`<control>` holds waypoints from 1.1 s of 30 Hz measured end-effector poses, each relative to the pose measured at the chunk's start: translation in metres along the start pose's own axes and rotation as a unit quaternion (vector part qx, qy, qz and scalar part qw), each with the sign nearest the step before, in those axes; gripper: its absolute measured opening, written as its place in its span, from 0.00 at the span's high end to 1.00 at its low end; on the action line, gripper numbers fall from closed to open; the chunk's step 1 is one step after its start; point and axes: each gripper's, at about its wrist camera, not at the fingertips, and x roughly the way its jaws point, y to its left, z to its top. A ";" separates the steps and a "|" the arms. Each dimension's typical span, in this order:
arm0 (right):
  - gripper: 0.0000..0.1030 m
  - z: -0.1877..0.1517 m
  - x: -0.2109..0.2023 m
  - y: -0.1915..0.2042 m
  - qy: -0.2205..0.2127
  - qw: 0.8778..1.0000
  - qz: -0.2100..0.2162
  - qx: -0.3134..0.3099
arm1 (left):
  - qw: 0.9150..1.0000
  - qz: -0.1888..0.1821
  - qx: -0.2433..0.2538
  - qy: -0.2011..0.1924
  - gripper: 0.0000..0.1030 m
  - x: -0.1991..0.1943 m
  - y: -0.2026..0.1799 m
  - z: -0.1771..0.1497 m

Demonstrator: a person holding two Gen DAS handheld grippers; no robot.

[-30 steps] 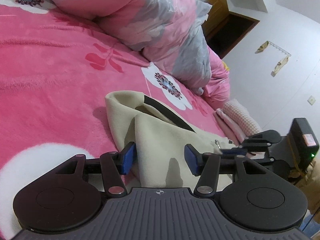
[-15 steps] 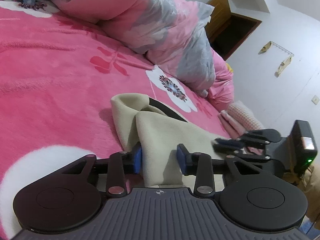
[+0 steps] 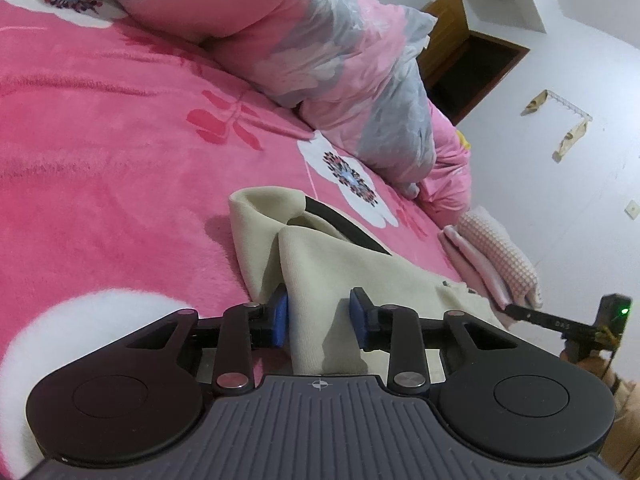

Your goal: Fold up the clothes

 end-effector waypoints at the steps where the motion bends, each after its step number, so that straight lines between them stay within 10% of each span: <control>1: 0.65 -0.002 0.001 -0.007 -0.001 1.000 -0.003 0.013 | 1.000 -0.002 -0.003 0.000 0.70 0.000 0.001 0.000; 6: 0.65 -0.003 -0.001 -0.013 -0.019 1.000 0.014 0.002 | 1.000 -0.003 -0.010 -0.002 0.69 0.000 0.002 0.000; 9: 0.65 0.000 0.003 0.028 -0.028 0.989 0.055 -0.131 | 1.000 -0.002 -0.012 -0.004 0.69 0.001 0.002 0.001; 18: 0.67 -0.008 0.045 0.113 0.047 0.891 0.103 -0.439 | 1.000 -0.003 -0.014 -0.006 0.69 0.002 0.004 0.001; 27: 0.85 -0.009 0.053 0.108 0.091 0.906 0.112 -0.398 | 1.000 -0.005 -0.013 -0.006 0.68 0.002 0.005 0.002; 33: 0.97 0.000 0.035 0.108 0.044 0.923 0.082 -0.374 | 1.000 -0.004 -0.012 -0.008 0.68 0.001 0.004 0.000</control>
